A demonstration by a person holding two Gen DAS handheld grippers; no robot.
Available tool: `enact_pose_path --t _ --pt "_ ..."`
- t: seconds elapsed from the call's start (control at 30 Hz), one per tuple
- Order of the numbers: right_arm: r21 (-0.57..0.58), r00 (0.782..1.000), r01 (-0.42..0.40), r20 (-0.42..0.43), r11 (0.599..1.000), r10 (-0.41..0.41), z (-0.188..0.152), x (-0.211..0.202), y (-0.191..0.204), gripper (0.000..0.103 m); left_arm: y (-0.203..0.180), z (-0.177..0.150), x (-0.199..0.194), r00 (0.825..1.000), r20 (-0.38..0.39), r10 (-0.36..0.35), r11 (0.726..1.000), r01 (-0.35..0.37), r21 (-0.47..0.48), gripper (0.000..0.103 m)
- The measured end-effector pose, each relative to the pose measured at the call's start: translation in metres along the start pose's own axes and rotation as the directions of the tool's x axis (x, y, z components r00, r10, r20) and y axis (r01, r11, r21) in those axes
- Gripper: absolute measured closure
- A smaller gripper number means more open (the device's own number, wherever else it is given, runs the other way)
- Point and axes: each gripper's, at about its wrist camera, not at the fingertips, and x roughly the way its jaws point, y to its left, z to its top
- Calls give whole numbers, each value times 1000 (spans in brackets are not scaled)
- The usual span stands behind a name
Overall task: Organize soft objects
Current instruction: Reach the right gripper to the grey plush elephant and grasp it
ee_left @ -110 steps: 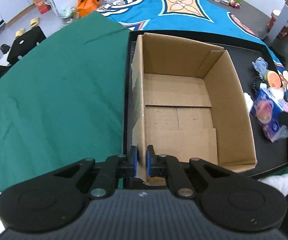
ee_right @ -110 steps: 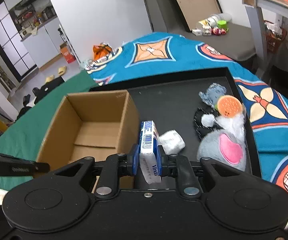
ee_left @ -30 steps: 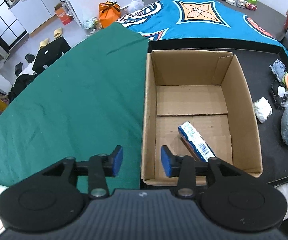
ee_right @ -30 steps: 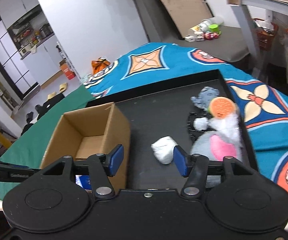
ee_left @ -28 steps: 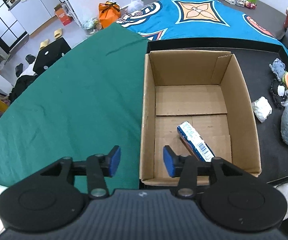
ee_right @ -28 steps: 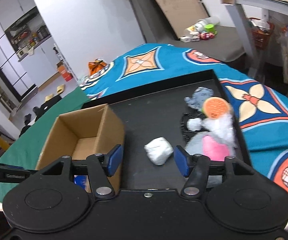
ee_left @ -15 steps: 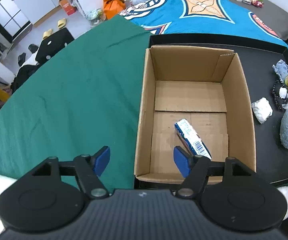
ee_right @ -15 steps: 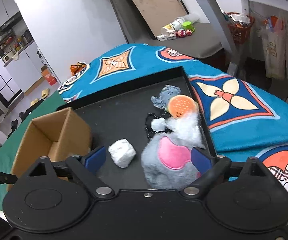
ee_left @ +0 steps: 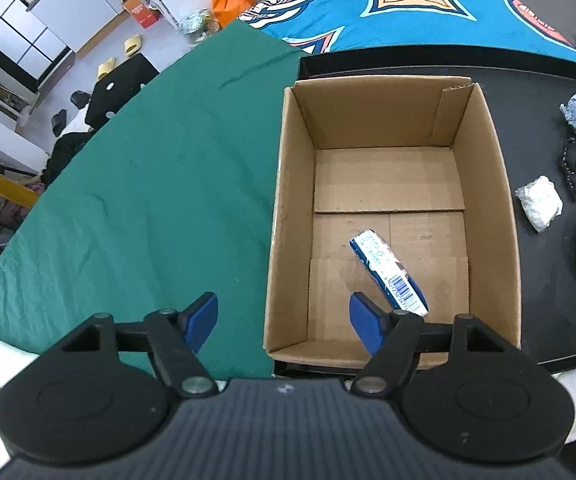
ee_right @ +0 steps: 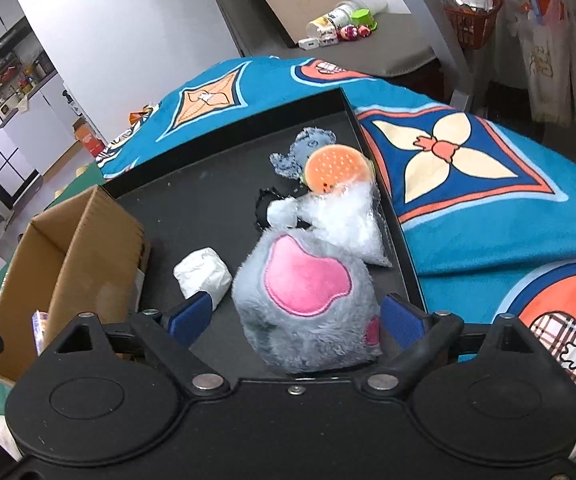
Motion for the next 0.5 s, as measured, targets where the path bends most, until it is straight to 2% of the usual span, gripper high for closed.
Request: enact_pose_path --t 0.17,0.23,0.3,0.37,0.4,0.43,0.5 --pt "8 1000 4 -13 1000 -4 -2 11 -7 14 -7 2 1 1000 -3 30 999 -30 25 31" --pt "12 1000 1 -17 1000 -1 -3 13 -9 26 -9 4 2 999 -7 38 999 -37 30 31" --pt "6 1000 -3 -24 1000 3 -3 16 -9 29 -11 5 3 999 -9 49 998 -49 32 31" --pt "6 1000 -8 -30 1000 8 -4 17 -11 36 -13 6 4 998 -12 59 997 -59 41 31" --pt "1 1000 -6 -22 1000 6 -4 17 -10 51 -13 6 5 998 -13 61 997 -61 46 31" --pt "-8 1000 -2 -15 1000 1 -4 16 -9 60 -14 7 5 998 -14 64 997 -63 50 31" --pt "-21 1000 17 -12 1000 -17 -4 15 -8 60 -15 7 5 998 -15 64 997 -63 51 31"
